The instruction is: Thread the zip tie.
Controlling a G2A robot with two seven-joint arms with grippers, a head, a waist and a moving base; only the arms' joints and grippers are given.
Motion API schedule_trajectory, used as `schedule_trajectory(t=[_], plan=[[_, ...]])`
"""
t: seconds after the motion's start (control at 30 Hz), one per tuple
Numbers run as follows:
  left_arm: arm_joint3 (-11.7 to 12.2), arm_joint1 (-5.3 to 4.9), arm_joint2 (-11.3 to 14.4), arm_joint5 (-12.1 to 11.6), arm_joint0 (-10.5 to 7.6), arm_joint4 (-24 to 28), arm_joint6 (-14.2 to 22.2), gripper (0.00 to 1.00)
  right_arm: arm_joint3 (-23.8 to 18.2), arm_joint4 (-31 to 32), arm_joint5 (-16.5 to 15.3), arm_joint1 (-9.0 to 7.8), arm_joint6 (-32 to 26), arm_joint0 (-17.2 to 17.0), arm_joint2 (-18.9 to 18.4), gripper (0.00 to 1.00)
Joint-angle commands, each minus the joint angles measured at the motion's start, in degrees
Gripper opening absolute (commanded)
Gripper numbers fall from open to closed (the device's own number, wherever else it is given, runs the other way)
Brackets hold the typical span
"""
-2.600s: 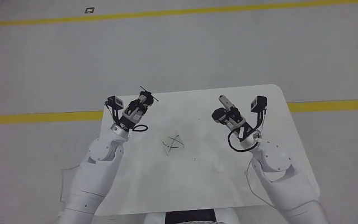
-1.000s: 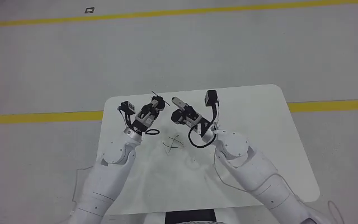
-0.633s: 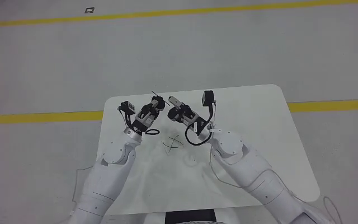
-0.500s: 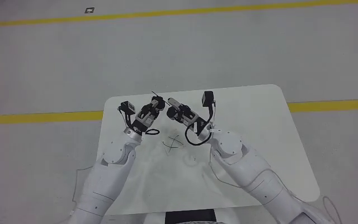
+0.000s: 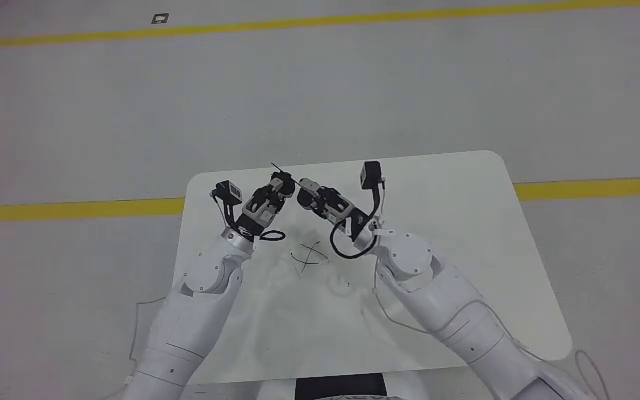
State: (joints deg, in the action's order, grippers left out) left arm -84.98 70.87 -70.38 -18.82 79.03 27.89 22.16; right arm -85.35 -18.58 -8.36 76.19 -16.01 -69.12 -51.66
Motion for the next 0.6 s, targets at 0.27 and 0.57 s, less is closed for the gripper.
schedule_trajectory(t=[0.27,0.57], plan=[[0.0,0.0,0.0,0.0,0.0,0.0,0.0,0.0,1.07,0.91,0.18,0.58,-0.59,0.42,-0.01,0.2],[0.0,0.0,0.0,0.0,0.0,0.0,0.0,0.0,1.52,1.66,0.54,1.03,-0.61,0.5,-0.22,0.0]])
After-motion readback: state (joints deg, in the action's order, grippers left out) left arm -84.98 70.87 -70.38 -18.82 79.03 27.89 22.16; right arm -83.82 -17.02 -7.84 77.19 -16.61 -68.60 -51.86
